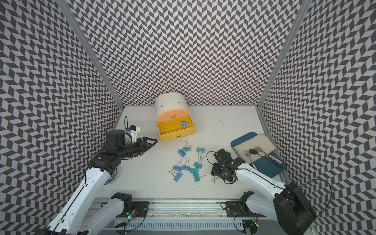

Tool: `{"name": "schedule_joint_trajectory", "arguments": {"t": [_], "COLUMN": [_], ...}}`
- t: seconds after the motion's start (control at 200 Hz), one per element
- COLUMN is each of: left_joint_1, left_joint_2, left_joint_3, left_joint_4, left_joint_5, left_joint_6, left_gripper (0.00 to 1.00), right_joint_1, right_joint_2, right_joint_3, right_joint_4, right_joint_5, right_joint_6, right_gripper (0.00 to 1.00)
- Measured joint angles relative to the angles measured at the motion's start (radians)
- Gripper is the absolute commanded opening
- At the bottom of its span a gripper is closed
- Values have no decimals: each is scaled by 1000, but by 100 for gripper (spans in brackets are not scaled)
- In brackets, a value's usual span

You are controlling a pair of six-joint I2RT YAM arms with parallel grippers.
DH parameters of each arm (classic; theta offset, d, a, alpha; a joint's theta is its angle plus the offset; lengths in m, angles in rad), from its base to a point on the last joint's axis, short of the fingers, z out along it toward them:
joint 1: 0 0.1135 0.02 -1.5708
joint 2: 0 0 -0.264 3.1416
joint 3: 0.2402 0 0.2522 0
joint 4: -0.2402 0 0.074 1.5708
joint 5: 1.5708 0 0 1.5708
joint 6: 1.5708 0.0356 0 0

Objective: Put the binder clips in the drawer according to color
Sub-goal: Pick up the binder clip at the center of the board.

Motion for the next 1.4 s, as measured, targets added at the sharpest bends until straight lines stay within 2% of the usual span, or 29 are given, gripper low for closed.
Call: {"name": "schedule_joint_trajectory", "arguments": {"t": [0.421,0.701,1.006,1.402], "left_joint_1": [-2,-3,-3,-3], "left_joint_2": [0,2,4,5], "left_joint_3": [0,0,0,0], "left_joint_4": [0,0,0,1], "left_joint_5": [-2,-3,-3,-6], "left_joint_6": [0,0,1,1], "left_gripper": [59,59,59,59], "right_joint_1": [11,90,206,226], "right_joint_2": [108,232,353,370], "right_joint_3": [60,162,242,249], "right_joint_4": [32,25,-5,-29], "right_joint_5": [10,77,168,218], "right_joint_6": [-48,-83,-83,-79], "right_gripper": [76,72,64,53]}}
